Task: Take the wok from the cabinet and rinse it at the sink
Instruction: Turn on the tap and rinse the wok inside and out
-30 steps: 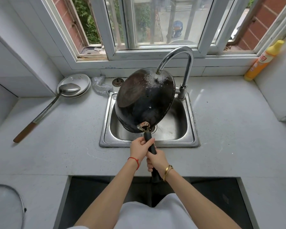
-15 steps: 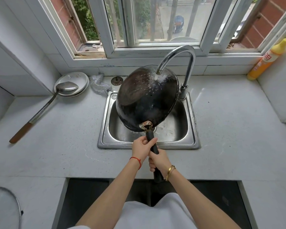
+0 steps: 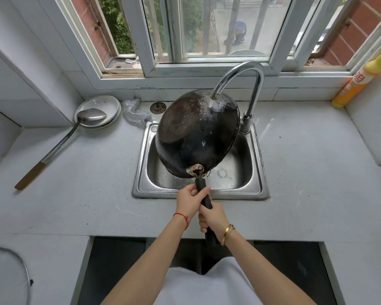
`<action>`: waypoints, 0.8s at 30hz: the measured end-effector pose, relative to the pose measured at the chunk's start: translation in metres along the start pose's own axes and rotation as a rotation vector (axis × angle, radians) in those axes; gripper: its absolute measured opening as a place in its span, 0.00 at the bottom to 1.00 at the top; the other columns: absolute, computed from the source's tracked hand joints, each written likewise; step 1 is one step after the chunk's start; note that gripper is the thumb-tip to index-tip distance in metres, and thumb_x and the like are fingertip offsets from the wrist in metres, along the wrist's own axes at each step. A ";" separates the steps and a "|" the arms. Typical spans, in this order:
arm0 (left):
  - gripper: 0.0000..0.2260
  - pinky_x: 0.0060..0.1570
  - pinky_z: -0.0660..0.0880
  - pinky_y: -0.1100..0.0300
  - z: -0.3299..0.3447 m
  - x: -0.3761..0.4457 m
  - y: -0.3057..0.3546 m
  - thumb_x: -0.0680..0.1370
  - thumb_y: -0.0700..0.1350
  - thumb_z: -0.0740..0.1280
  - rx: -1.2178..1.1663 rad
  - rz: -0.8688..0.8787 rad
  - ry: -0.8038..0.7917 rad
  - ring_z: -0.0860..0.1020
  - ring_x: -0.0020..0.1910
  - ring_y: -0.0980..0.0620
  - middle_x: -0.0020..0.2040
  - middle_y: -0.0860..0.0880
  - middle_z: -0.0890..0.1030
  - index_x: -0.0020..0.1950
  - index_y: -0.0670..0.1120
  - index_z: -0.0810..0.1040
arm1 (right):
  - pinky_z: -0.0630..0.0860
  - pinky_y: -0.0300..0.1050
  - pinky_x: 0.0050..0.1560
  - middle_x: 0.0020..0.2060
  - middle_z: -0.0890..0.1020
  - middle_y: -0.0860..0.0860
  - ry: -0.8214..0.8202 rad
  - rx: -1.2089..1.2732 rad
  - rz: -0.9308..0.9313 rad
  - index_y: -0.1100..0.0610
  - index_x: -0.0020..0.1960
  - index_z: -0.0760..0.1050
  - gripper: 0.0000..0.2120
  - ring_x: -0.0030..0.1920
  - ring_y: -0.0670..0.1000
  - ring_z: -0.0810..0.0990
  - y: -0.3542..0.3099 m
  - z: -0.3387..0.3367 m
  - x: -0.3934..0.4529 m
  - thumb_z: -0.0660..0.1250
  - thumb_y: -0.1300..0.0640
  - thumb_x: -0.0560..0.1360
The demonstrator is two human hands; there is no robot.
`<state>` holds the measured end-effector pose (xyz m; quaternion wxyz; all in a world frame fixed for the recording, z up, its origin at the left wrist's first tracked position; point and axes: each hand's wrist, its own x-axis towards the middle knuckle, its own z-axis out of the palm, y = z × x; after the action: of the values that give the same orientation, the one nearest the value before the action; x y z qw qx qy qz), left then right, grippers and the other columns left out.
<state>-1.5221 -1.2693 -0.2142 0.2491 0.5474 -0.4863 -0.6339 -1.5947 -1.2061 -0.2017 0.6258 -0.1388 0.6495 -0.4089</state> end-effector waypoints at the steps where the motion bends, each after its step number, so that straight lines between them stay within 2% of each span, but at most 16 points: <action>1: 0.09 0.53 0.81 0.48 -0.001 -0.001 -0.001 0.74 0.49 0.74 0.007 0.005 0.000 0.85 0.47 0.47 0.43 0.43 0.86 0.48 0.45 0.81 | 0.66 0.38 0.23 0.24 0.67 0.52 0.000 -0.001 0.001 0.59 0.39 0.69 0.14 0.21 0.48 0.65 0.001 0.001 -0.001 0.63 0.54 0.80; 5: 0.08 0.53 0.81 0.51 -0.002 -0.006 -0.003 0.74 0.49 0.74 0.027 0.020 0.000 0.85 0.47 0.47 0.44 0.42 0.86 0.47 0.47 0.81 | 0.66 0.37 0.24 0.24 0.68 0.52 0.004 0.009 0.007 0.60 0.39 0.69 0.13 0.22 0.48 0.66 0.004 0.003 -0.007 0.62 0.54 0.80; 16: 0.09 0.53 0.82 0.49 -0.001 -0.009 -0.007 0.73 0.50 0.74 0.031 0.005 -0.029 0.85 0.47 0.47 0.44 0.42 0.86 0.48 0.46 0.81 | 0.66 0.37 0.23 0.24 0.68 0.52 0.026 0.023 -0.002 0.59 0.41 0.69 0.12 0.22 0.48 0.66 0.008 0.003 -0.016 0.62 0.55 0.81; 24: 0.12 0.51 0.82 0.54 0.000 -0.010 -0.007 0.74 0.51 0.73 0.072 0.021 -0.026 0.85 0.46 0.50 0.43 0.44 0.86 0.50 0.44 0.81 | 0.66 0.38 0.22 0.26 0.66 0.53 0.026 0.050 -0.002 0.60 0.43 0.68 0.11 0.23 0.49 0.65 0.010 0.004 -0.016 0.63 0.55 0.80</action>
<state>-1.5176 -1.2584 -0.2156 0.2296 0.5424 -0.5177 -0.6205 -1.5845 -1.1898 -0.1969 0.6202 -0.1186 0.6469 -0.4276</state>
